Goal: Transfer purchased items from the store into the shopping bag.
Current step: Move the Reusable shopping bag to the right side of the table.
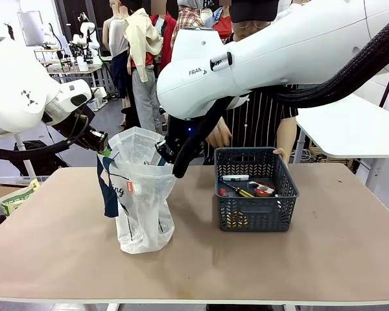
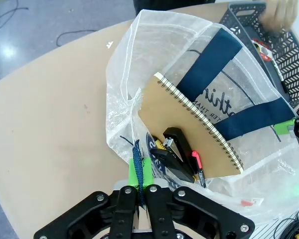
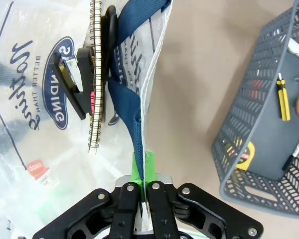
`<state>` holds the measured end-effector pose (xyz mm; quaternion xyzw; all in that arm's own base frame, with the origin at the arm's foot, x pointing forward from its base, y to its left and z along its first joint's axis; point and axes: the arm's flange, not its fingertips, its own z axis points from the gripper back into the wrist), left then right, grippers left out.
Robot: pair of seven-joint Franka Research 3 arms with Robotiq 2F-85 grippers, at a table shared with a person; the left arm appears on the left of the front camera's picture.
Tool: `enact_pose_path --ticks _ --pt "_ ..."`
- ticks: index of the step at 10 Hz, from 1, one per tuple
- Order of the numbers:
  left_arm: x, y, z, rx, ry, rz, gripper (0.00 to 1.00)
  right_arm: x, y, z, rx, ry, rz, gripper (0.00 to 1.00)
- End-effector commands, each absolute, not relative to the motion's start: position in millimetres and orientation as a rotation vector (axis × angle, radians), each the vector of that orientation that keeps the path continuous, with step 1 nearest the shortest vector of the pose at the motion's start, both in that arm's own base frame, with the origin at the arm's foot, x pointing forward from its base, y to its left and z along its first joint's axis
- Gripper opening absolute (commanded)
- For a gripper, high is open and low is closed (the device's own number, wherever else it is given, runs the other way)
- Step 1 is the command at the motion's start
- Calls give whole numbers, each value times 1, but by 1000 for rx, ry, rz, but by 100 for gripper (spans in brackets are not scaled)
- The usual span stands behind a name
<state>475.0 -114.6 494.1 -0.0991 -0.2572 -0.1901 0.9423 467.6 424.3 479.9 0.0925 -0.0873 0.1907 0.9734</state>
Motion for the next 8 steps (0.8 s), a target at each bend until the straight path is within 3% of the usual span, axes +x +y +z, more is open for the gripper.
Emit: enact_pose_path --ticks 1,8 --pt "475 -112 495 -195 -523 -394 0 466 423 477 186 -174 384 0" --pt "475 -112 495 -195 -523 -394 0 466 423 477 186 -174 384 0"
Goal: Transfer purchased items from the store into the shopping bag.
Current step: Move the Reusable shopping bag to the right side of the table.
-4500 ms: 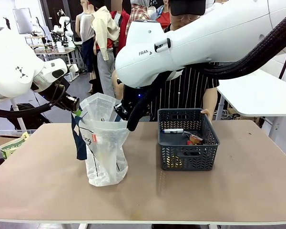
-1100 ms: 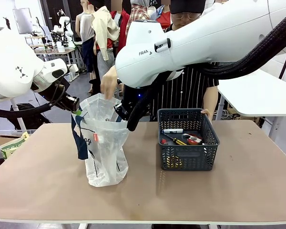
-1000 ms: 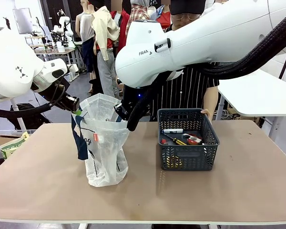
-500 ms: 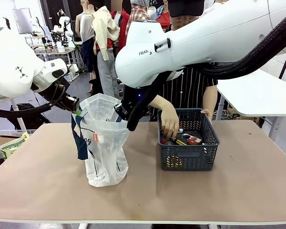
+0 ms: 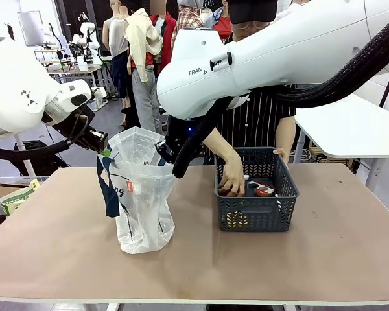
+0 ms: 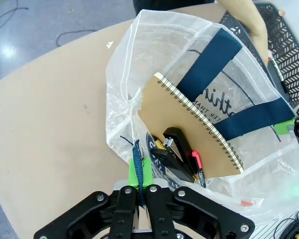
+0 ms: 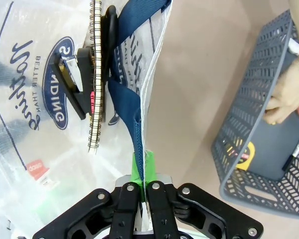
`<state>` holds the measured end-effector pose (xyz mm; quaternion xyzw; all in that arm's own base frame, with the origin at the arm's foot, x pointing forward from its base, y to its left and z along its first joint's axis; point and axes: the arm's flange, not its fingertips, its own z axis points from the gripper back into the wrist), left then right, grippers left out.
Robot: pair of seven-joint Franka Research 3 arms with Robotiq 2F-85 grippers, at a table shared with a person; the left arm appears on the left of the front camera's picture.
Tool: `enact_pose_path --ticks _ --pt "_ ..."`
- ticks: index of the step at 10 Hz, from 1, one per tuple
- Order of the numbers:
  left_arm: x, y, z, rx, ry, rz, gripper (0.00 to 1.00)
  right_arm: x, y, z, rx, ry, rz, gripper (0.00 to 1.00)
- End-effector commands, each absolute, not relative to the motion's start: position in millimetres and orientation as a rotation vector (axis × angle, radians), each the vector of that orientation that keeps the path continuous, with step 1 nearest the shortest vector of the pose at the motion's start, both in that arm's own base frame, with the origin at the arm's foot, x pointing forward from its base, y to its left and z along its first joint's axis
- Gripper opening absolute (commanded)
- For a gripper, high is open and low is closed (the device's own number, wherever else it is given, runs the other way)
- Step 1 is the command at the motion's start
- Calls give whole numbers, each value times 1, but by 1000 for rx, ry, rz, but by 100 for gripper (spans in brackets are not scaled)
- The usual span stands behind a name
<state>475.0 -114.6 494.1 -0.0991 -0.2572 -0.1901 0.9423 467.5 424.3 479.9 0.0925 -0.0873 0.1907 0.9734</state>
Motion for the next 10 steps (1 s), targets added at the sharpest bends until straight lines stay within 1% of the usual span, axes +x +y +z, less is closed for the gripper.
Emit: enact_pose_path --ticks 1,10 --pt "475 -112 495 -195 -523 -394 0 466 423 477 186 -174 384 0" --pt "475 -112 495 -195 -523 -394 0 466 423 477 186 -174 384 0"
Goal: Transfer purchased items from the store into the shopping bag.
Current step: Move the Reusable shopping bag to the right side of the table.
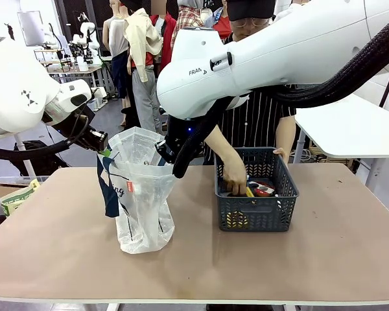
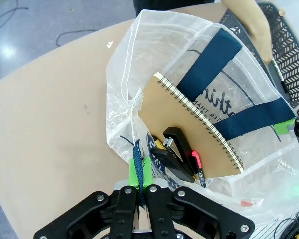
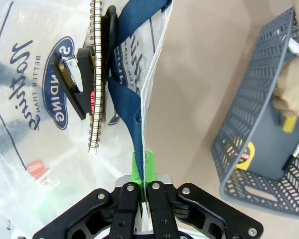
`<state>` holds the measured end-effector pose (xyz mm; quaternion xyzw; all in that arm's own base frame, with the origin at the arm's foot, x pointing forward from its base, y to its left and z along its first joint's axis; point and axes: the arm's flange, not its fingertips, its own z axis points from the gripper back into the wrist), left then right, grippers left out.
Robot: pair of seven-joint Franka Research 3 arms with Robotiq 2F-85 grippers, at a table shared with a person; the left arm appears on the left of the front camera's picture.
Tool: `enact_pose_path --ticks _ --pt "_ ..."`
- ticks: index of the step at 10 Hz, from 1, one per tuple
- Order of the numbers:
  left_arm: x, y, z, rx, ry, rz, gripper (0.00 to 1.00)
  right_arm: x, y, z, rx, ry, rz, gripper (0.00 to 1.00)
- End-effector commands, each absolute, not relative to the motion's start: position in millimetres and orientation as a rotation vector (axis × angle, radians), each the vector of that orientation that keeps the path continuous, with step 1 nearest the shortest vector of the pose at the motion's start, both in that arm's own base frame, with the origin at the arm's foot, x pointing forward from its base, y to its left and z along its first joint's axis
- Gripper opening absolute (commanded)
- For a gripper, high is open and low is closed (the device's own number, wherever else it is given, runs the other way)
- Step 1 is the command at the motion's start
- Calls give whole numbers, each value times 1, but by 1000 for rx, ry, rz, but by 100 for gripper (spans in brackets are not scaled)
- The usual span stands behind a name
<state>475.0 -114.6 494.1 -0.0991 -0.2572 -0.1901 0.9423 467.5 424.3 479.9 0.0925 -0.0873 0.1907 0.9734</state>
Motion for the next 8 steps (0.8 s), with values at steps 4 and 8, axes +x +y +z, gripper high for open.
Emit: enact_pose_path --ticks 4,8 --pt "475 -112 495 -195 -523 -394 0 466 423 477 186 -174 384 0" --pt "475 -112 495 -195 -523 -394 0 466 423 477 186 -174 384 0"
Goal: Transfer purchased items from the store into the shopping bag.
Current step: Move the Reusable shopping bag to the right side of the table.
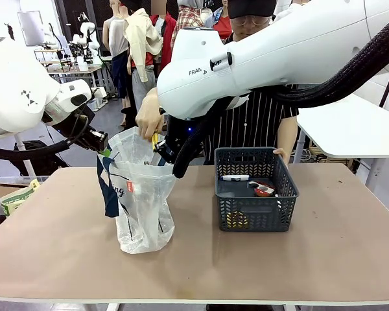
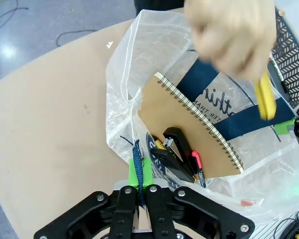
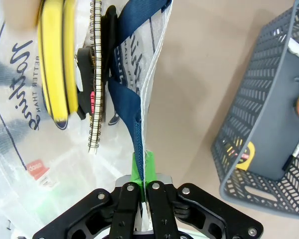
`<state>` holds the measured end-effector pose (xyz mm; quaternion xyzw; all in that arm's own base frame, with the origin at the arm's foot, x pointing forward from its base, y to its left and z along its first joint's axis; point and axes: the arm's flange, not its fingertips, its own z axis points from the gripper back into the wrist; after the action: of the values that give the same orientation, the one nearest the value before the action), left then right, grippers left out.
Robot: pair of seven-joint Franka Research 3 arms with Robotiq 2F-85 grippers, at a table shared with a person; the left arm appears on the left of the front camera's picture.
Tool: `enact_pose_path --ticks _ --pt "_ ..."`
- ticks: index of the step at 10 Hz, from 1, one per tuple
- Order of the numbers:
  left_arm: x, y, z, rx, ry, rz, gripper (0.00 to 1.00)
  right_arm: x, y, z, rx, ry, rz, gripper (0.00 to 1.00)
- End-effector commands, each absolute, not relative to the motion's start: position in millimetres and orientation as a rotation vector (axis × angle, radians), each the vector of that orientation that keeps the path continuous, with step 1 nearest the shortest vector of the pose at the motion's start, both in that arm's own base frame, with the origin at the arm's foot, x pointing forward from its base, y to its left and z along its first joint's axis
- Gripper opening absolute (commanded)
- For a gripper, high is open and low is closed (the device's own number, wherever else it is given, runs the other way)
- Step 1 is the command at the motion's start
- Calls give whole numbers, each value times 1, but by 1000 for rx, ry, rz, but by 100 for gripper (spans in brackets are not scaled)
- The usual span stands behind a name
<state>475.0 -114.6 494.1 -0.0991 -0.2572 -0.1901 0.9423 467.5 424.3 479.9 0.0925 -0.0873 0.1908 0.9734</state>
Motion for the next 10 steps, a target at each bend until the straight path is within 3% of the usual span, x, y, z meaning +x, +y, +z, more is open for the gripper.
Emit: enact_pose_path --ticks 1,10 --pt "475 -112 495 -195 -523 -394 0 466 423 477 186 -174 384 0" --pt "475 -112 495 -195 -523 -394 0 466 423 477 186 -174 384 0"
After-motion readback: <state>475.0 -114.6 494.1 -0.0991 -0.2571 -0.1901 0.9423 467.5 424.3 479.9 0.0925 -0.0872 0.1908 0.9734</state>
